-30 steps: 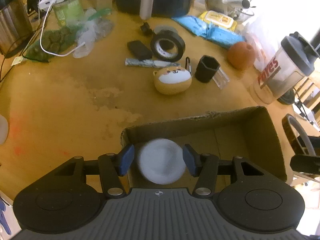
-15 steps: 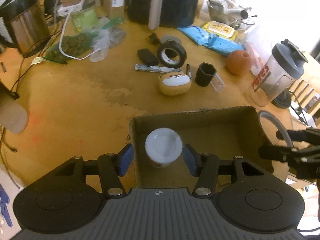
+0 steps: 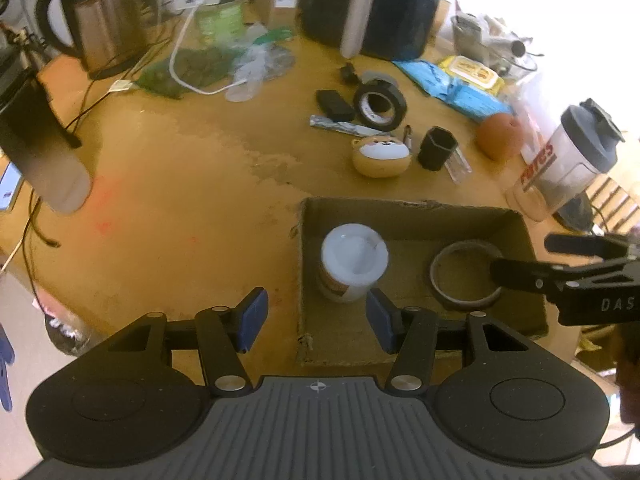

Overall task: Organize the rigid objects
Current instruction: 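Lower the white jar and tape ring into the box and open both grippers, then withdraw both grippers from the box toward the remaining objects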

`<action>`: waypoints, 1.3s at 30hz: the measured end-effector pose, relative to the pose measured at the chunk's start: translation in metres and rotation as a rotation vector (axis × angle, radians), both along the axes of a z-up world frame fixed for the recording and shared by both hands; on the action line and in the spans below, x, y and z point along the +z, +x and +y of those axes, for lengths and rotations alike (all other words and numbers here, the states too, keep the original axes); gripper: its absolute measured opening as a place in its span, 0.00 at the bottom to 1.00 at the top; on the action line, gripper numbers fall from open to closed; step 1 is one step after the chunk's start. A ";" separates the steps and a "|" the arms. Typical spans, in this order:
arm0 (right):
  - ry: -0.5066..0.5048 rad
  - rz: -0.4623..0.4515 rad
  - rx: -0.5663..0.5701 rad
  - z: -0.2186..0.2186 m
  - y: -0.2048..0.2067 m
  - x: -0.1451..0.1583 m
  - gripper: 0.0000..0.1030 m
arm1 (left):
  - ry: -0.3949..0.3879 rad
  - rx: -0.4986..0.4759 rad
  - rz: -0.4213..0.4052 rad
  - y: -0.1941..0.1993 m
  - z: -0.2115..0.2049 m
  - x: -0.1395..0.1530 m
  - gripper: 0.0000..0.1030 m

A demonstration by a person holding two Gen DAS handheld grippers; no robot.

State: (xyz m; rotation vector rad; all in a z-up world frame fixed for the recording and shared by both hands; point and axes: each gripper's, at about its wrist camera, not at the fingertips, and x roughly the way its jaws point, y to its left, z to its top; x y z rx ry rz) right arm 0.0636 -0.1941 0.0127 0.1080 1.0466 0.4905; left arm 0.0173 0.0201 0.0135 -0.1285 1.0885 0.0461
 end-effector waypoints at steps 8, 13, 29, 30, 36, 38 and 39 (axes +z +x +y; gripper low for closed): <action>-0.004 0.047 -0.003 -0.001 -0.014 -0.005 1.00 | 0.009 0.003 0.004 -0.009 -0.004 -0.002 0.52; -0.040 0.078 -0.024 -0.006 -0.023 -0.008 1.00 | 0.016 -0.015 0.007 -0.012 -0.013 -0.006 0.52; -0.086 0.109 -0.064 -0.024 -0.039 -0.010 1.00 | 0.051 -0.033 0.022 -0.008 -0.027 -0.009 0.53; -0.092 0.111 -0.065 -0.023 -0.039 -0.010 1.00 | 0.051 -0.037 0.022 -0.008 -0.028 -0.009 0.53; -0.108 0.119 -0.065 -0.021 -0.037 -0.009 1.00 | 0.056 -0.063 0.028 -0.004 -0.030 -0.008 0.53; -0.114 0.116 -0.068 -0.019 -0.036 -0.009 1.00 | 0.062 -0.063 0.035 -0.002 -0.030 -0.009 0.60; -0.120 0.115 -0.069 -0.019 -0.035 -0.009 1.00 | 0.067 -0.063 0.036 -0.001 -0.029 -0.009 0.74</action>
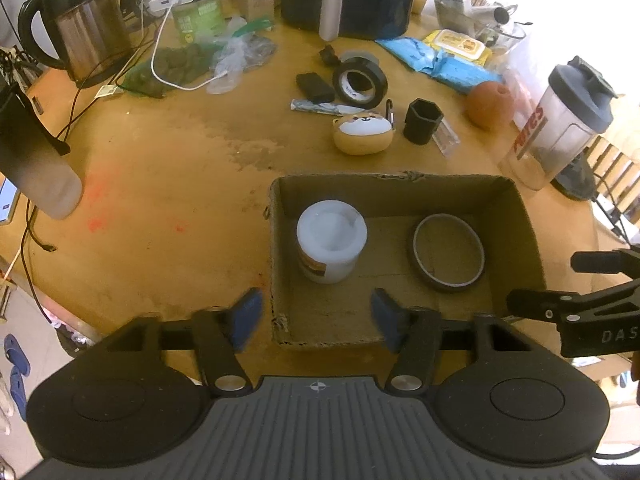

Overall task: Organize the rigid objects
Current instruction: 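Withdraw both grippers from the box toward the remaining objects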

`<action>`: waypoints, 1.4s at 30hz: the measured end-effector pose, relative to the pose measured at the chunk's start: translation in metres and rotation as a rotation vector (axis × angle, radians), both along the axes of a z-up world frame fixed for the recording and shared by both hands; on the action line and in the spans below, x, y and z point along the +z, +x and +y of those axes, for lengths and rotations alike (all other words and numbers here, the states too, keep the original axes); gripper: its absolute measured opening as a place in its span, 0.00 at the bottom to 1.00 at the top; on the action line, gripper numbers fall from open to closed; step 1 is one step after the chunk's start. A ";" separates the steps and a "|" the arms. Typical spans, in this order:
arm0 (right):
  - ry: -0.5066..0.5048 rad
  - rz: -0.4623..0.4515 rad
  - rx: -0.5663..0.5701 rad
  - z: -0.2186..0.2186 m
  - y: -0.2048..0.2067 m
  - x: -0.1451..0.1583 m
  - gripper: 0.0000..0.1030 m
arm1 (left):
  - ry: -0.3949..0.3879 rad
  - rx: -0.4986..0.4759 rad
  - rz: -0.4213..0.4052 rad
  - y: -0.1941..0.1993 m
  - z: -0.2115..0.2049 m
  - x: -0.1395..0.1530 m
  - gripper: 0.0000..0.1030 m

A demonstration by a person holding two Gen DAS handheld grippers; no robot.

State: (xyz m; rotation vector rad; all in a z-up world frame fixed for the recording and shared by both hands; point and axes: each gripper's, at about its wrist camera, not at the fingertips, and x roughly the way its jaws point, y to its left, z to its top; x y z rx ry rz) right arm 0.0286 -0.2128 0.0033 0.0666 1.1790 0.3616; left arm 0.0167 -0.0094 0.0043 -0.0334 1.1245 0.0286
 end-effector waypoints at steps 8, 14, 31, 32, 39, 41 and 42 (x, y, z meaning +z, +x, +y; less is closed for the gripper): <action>-0.026 -0.005 -0.015 0.004 0.008 -0.001 1.00 | -0.019 -0.022 -0.022 0.010 0.004 0.004 0.80; -0.034 -0.011 -0.026 0.007 0.015 -0.002 1.00 | -0.033 -0.041 -0.029 0.020 0.006 0.005 0.80; -0.048 -0.033 -0.070 0.010 0.043 -0.003 1.00 | -0.067 -0.119 -0.065 0.053 0.010 0.011 0.80; -0.048 -0.033 -0.072 0.010 0.045 -0.003 1.00 | -0.069 -0.126 -0.069 0.055 0.010 0.012 0.80; -0.059 -0.047 -0.073 0.012 0.060 -0.004 1.00 | -0.063 -0.138 -0.081 0.066 0.010 0.014 0.80; -0.060 -0.055 -0.069 0.013 0.065 -0.005 1.00 | -0.060 -0.134 -0.077 0.069 0.011 0.014 0.80; -0.060 -0.058 -0.068 0.014 0.068 -0.005 1.00 | -0.058 -0.132 -0.074 0.070 0.011 0.014 0.80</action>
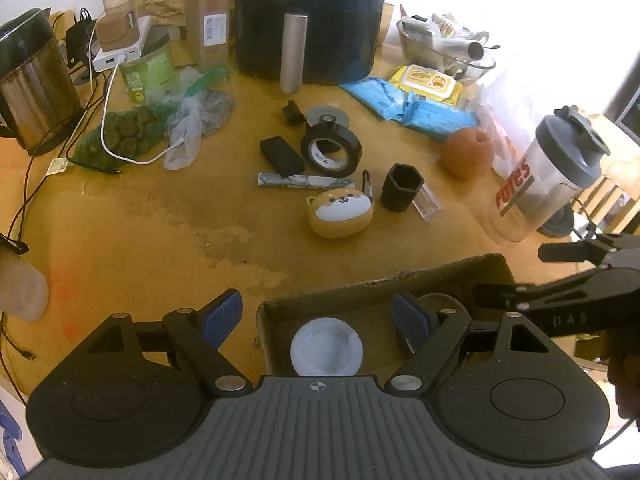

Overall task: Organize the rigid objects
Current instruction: 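Withdraw both grippers from the box toward the remaining objects, then grasp the black hexagonal cup with the right gripper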

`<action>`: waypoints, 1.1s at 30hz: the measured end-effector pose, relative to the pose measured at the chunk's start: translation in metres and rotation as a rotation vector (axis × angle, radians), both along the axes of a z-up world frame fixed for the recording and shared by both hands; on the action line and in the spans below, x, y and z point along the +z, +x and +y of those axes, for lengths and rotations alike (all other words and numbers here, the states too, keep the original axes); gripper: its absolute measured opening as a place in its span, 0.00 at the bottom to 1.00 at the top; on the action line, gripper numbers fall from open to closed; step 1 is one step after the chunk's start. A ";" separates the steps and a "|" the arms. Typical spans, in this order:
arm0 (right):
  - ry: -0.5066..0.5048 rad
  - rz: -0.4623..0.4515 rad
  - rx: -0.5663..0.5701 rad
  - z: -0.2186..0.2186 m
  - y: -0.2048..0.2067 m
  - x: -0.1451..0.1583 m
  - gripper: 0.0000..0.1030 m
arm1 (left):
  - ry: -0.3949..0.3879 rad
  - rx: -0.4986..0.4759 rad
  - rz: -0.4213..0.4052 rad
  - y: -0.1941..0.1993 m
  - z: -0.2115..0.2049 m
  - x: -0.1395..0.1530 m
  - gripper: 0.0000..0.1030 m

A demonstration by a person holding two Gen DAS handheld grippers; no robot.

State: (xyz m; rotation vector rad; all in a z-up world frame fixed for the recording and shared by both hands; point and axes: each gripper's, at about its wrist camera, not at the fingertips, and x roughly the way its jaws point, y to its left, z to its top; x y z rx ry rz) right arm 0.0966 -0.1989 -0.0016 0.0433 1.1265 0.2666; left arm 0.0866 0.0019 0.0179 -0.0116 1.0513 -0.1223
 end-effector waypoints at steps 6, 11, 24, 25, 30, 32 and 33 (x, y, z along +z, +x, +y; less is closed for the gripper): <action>0.006 -0.031 0.007 0.005 0.020 -0.004 1.00 | 0.003 0.015 0.022 0.005 0.007 -0.004 0.80; 0.003 -0.069 0.015 0.011 0.035 -0.007 1.00 | -0.002 0.034 0.034 0.006 0.015 -0.006 0.80; 0.001 -0.147 0.065 0.031 0.077 -0.027 0.85 | -0.041 0.120 0.032 -0.001 0.043 -0.008 0.80; -0.003 -0.152 0.066 0.032 0.080 -0.029 0.83 | -0.041 0.127 0.033 -0.001 0.045 -0.009 0.80; -0.018 -0.164 0.072 0.039 0.096 -0.040 0.73 | -0.056 0.154 0.042 -0.003 0.054 -0.011 0.80; -0.026 -0.169 0.076 0.042 0.101 -0.044 0.70 | -0.073 0.157 0.049 -0.005 0.057 -0.012 0.80; -0.033 -0.168 0.079 0.044 0.104 -0.046 0.67 | -0.083 0.157 0.054 -0.005 0.058 -0.012 0.80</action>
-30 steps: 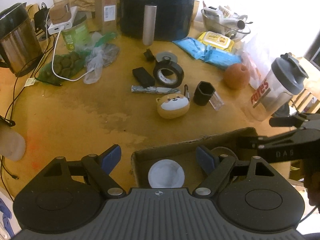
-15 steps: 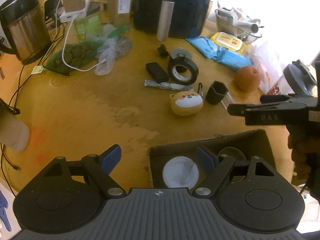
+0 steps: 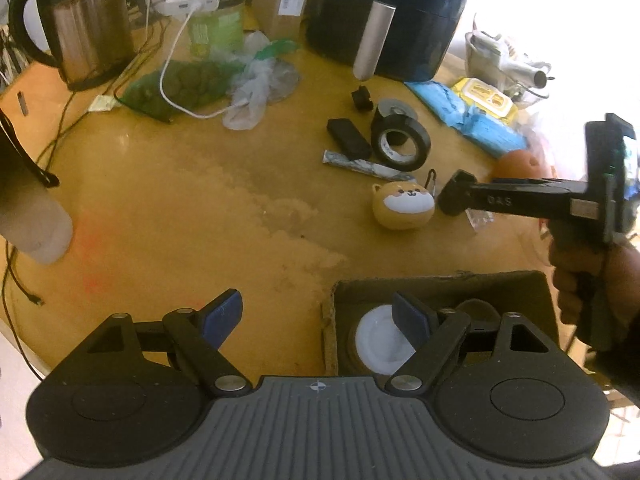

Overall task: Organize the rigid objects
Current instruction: 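Grasp the black hexagonal cup with the right gripper, then grasp the shiba-dog face case with the left gripper while the right gripper holds the hexagonal cup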

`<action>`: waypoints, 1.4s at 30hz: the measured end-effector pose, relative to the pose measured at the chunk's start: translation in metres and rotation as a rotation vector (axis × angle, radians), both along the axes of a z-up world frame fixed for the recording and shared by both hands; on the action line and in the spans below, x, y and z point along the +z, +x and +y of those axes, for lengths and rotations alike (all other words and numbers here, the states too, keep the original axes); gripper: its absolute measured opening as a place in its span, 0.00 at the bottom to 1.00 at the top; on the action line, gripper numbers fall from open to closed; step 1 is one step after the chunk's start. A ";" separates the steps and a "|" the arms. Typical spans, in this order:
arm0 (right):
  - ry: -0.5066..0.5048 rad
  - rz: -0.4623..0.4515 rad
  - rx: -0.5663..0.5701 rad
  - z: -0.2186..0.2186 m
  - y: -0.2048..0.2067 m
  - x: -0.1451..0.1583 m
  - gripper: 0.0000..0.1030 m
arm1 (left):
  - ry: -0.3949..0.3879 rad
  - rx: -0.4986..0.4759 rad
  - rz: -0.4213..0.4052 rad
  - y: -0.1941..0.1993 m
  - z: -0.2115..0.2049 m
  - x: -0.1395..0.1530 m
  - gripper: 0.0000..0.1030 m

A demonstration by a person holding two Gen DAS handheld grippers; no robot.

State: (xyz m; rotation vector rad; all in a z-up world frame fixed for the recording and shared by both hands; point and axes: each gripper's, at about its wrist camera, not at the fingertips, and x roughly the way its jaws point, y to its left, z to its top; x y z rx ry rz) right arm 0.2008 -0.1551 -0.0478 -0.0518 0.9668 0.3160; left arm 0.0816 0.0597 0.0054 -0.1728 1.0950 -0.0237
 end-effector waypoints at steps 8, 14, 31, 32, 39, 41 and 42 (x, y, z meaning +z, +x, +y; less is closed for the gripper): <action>-0.052 0.023 -0.008 0.010 0.015 -0.016 0.45 | -0.018 0.010 -0.002 -0.002 0.004 -0.001 0.80; -0.029 0.031 -0.004 0.007 0.016 -0.017 0.42 | -0.027 -0.007 -0.023 0.000 0.002 0.001 0.80; 0.057 0.003 -0.026 -0.012 -0.016 0.023 0.42 | -0.009 -0.092 -0.068 0.022 -0.018 0.006 0.80; 0.064 0.002 -0.029 -0.014 -0.019 0.026 0.42 | 0.000 -0.099 -0.069 0.024 -0.021 0.006 0.80; 0.108 0.012 -0.042 -0.023 -0.039 0.042 0.42 | 0.043 -0.133 -0.088 0.043 -0.036 0.009 0.80; 0.117 0.015 -0.044 -0.025 -0.044 0.046 0.42 | 0.045 -0.145 -0.093 0.048 -0.040 0.008 0.80; 0.124 0.016 -0.044 -0.026 -0.046 0.048 0.42 | 0.046 -0.150 -0.093 0.050 -0.042 0.008 0.80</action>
